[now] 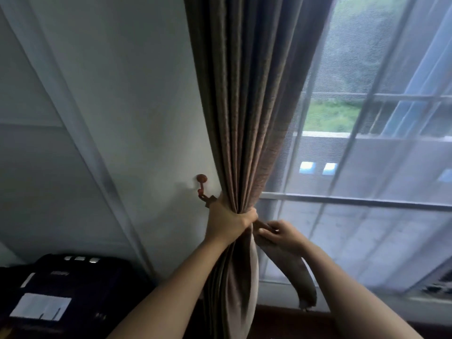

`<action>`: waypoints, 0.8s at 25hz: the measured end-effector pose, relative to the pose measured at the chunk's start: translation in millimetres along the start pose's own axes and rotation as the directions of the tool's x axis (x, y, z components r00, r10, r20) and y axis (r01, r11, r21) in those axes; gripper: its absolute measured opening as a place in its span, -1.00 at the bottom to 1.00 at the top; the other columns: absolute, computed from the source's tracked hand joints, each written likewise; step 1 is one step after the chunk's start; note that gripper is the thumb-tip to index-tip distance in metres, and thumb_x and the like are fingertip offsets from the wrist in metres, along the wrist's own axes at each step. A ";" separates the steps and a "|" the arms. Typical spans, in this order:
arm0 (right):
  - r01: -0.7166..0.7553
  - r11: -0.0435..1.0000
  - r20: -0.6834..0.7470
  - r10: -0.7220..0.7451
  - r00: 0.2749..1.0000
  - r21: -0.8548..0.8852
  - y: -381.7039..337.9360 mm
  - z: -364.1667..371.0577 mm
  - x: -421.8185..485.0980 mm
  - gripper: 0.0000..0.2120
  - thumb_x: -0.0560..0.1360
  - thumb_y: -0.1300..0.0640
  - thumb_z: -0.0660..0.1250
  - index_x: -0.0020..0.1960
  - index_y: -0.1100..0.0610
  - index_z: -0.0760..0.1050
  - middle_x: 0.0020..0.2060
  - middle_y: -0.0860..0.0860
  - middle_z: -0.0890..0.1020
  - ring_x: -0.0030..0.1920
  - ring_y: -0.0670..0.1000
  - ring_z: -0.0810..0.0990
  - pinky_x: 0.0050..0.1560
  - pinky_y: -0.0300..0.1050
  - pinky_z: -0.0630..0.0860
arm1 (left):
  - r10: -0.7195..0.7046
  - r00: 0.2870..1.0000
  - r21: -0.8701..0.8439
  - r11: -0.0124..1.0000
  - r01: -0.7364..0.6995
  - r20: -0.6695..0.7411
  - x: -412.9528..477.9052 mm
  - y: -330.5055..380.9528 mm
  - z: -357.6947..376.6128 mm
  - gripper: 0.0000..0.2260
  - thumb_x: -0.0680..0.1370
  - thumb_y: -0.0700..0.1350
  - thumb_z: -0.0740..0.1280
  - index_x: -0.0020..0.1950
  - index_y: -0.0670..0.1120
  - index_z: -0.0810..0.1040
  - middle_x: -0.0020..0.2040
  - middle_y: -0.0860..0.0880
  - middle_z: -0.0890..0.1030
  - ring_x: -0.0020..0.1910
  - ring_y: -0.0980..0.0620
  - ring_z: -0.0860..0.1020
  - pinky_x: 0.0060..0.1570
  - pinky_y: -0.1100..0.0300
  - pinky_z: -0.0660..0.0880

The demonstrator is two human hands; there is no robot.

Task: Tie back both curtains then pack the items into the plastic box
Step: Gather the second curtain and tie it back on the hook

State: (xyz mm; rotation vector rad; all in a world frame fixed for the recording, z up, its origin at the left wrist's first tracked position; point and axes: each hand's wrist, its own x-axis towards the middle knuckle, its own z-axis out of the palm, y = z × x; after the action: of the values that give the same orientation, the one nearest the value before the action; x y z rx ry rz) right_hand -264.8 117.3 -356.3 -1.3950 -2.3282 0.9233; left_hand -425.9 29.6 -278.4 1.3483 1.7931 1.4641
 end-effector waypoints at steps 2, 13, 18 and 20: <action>0.015 1.000 -0.021 -0.016 1.000 -0.024 10.2 -12.6 -4.2 -0.65 0.50 0.05 0.34 -0.43 -0.09 0.35 -0.55 -0.13 0.40 -0.49 -0.23 0.40 -0.41 -0.30 0.27 | -0.009 0.999 -0.014 1.000 0.008 -0.048 7.3 2.6 3.2 -0.76 0.29 -0.18 0.51 -0.09 -0.05 0.58 -0.29 0.22 0.56 -0.30 0.34 0.53 -0.30 0.58 0.43; 0.180 0.979 -0.214 -0.155 0.964 0.098 -21.4 -55.1 -15.0 -0.87 0.46 0.10 0.40 -0.05 0.12 0.68 -0.37 -0.07 0.39 -0.40 -0.22 0.47 -0.36 -0.43 0.35 | -0.109 0.972 0.002 0.994 0.112 -0.207 49.7 6.5 46.4 -0.58 0.23 -0.02 0.45 0.04 -0.14 0.58 -0.10 -0.05 0.67 -0.08 -0.03 0.64 -0.11 0.25 0.51; 0.090 0.979 -0.302 -0.032 0.953 0.181 -41.0 -24.1 -32.9 -0.81 0.48 0.05 0.34 -0.15 0.14 0.66 -0.48 -0.05 0.52 -0.42 -0.19 0.54 -0.35 -0.24 0.46 | -0.168 0.953 0.048 0.981 0.186 -0.252 48.9 16.7 54.0 -0.60 0.36 -0.07 0.45 0.16 -0.13 0.54 0.00 -0.10 0.67 0.00 -0.10 0.62 -0.14 0.31 0.40; 0.033 0.974 -0.373 0.054 0.926 0.224 -44.9 -0.7 -36.2 -0.77 0.43 -0.09 0.28 -0.08 0.00 0.64 -0.37 0.02 0.64 -0.24 -0.04 0.62 -0.23 -0.08 0.54 | -0.231 0.954 0.130 0.957 0.258 -0.192 49.7 21.4 56.0 -0.59 0.37 0.04 0.40 0.14 -0.13 0.54 0.01 -0.13 0.67 0.00 -0.13 0.62 -0.05 0.24 0.49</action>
State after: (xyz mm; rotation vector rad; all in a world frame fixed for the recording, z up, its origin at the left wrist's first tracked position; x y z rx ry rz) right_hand -277.3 71.5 -323.6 -1.3524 -1.8707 0.8080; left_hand -392.1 98.7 -266.1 1.0441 2.1380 1.3682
